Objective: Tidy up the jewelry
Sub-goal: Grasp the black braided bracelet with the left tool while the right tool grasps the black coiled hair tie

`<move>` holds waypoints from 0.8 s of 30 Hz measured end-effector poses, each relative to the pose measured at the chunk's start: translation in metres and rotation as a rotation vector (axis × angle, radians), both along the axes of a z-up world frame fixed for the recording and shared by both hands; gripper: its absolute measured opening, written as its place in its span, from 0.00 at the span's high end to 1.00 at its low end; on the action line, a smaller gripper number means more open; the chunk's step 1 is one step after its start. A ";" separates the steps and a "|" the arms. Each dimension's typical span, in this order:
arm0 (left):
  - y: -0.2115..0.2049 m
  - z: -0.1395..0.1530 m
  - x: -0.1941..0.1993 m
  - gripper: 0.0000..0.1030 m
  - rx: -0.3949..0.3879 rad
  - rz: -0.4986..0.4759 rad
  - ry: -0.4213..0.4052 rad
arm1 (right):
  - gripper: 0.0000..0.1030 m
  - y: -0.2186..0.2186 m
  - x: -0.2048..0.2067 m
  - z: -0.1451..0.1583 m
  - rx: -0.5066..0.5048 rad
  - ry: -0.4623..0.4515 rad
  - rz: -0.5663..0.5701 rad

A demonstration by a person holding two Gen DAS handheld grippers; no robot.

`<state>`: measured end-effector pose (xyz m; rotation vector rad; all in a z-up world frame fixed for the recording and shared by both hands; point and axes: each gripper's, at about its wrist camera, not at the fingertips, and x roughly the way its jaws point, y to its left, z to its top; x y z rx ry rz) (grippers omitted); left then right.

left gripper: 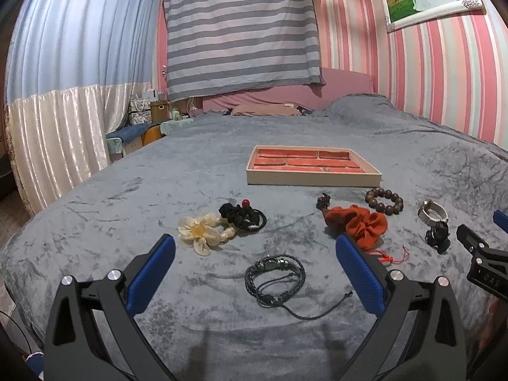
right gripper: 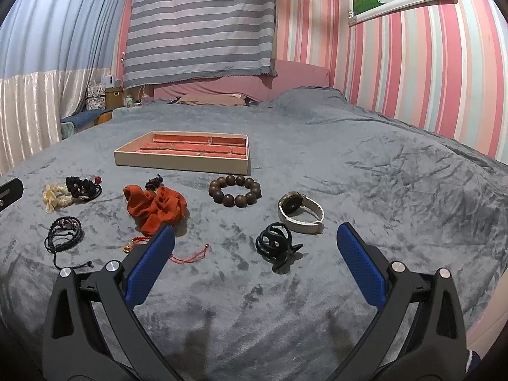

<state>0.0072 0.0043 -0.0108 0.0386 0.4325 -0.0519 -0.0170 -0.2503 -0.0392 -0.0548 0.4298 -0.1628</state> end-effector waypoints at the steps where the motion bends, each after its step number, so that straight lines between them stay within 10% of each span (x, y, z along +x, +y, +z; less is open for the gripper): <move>1: -0.001 -0.001 0.000 0.04 0.001 -0.004 0.005 | 0.04 -0.001 0.001 -0.002 -0.004 0.006 -0.003; 24: 0.007 -0.023 0.039 0.04 0.001 0.017 0.113 | 0.04 -0.026 0.042 -0.017 -0.075 0.088 -0.064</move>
